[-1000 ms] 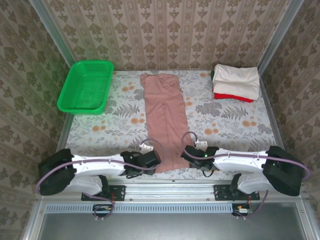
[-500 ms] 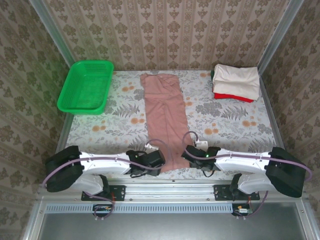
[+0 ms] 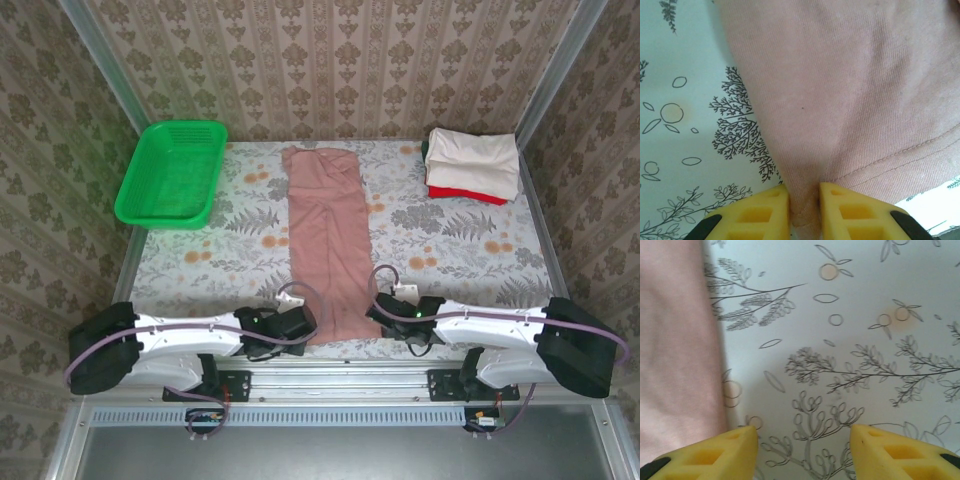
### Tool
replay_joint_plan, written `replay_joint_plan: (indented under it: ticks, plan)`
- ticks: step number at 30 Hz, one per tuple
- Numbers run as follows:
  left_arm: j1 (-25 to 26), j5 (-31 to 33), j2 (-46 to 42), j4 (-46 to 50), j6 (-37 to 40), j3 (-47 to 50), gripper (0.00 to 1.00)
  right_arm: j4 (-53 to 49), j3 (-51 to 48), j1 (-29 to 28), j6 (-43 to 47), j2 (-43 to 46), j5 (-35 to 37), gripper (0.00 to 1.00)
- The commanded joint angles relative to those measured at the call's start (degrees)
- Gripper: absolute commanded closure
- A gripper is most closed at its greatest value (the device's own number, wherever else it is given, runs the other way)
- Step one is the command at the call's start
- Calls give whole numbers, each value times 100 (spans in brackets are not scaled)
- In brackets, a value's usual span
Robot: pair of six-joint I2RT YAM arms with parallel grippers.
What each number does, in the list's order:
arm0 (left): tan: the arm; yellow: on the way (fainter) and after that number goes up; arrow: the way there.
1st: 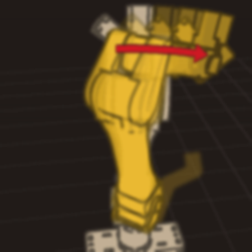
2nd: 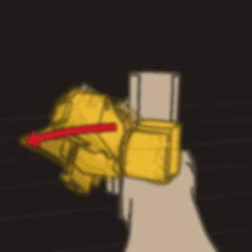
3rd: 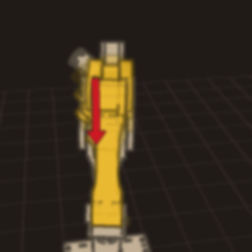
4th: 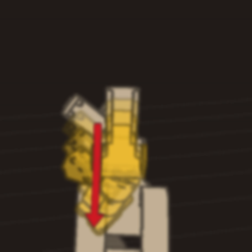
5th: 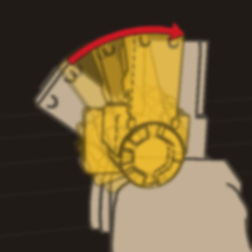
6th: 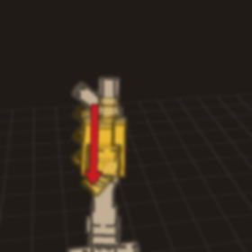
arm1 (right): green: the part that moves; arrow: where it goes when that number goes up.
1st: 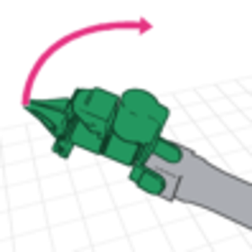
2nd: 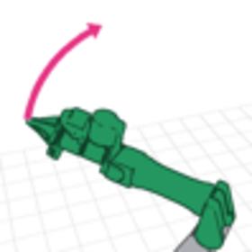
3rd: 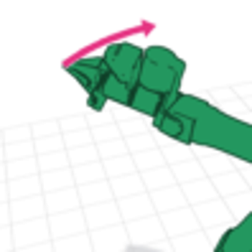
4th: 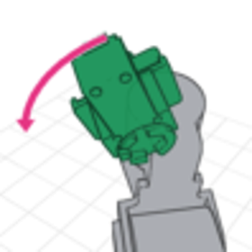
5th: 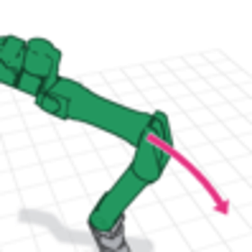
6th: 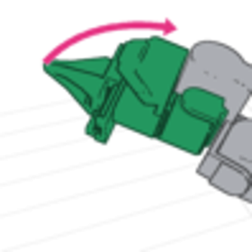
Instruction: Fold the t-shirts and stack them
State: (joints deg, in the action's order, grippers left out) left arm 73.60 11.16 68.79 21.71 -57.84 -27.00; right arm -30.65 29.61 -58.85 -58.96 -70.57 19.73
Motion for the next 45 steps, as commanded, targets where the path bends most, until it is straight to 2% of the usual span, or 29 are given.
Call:
replay_joint_plan:
  ticks: [1, 4, 7, 13, 18, 19, 22, 25, 33, 35, 36, 40, 45]
  plan:
    - [66, -166, -162, 19, -266, 241, 78, 81, 59, -201, -114, 231, -132, 46]
    - [75, -167, -377, -56, -407, 430, 76, 164, 79, -350, -175, 405, -134, 46]
    - [67, -84, -661, -29, -522, 591, 62, 525, -101, -407, -255, 406, -247, 46]
    - [66, -131, -813, -388, -601, 875, 60, 1087, -282, -409, -340, -58, -444, 46]
    - [66, -209, -784, -709, -570, 972, 56, 888, -174, -409, -430, -314, -376, 56]
    - [66, -227, -778, -781, -570, 1001, 56, 847, -174, -409, -449, -296, -341, 60]
    - [66, -228, -771, -796, -566, 1022, 74, 758, -213, -410, -495, -126, -279, 72]
    - [59, -228, -813, -809, -570, 1074, 84, 718, -282, -408, -486, 83, -230, 82]
    - [58, -236, -1046, -895, -571, 1139, 90, 532, -297, -408, -406, 450, -143, 90]
    - [58, -230, -1166, -893, -605, 1166, 92, 609, -306, -408, -391, 481, -205, 88]
    - [58, -230, -1222, -918, -605, 1189, 95, 701, -321, -408, -382, 498, -278, 82]
    - [58, -213, -1290, -961, -647, 1233, 95, 1008, -396, -426, -381, 427, -455, 64]
    - [58, -230, -1279, -938, -657, 1241, 96, 859, -359, -426, -532, 36, -303, 63]
